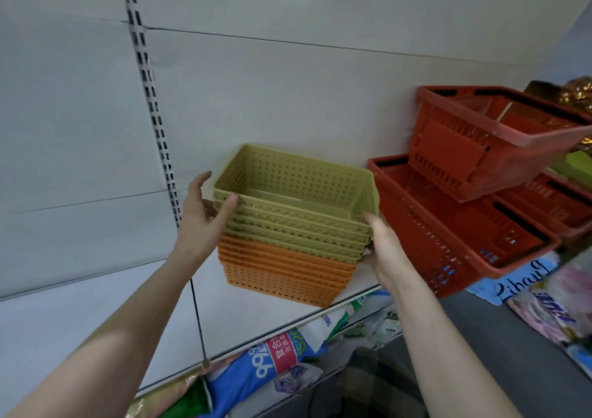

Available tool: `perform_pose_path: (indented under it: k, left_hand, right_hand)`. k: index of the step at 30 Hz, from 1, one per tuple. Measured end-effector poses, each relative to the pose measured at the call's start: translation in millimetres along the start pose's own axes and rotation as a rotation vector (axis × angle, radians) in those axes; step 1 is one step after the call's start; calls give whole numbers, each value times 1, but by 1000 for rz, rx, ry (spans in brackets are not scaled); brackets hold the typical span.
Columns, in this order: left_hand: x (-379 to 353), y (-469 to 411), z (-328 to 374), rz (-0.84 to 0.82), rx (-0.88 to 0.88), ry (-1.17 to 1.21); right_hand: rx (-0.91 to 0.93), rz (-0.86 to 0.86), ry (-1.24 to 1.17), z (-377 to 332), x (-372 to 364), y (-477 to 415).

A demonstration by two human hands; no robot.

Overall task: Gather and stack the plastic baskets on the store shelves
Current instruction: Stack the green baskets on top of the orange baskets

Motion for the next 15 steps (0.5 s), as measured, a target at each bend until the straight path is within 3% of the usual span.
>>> perform_pose_path:
  k: [6, 15]
  left_hand:
    - [39, 38, -9, 151, -40, -180]
    - [36, 39, -1, 98, -123, -289]
  right_hand:
    - [182, -63, 123, -32, -41, -49]
    - [295, -65, 337, -58, -56, -94]
Point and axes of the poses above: each hand's wrist, its own y-axis away from the middle knuckle, its own x-axis out of the back of the hand, z = x × y, the point moved 10 cm from there along -y, towards the middle knuckle, and after that the axes turned 9 degrees about -y, right-handed, at the moved point
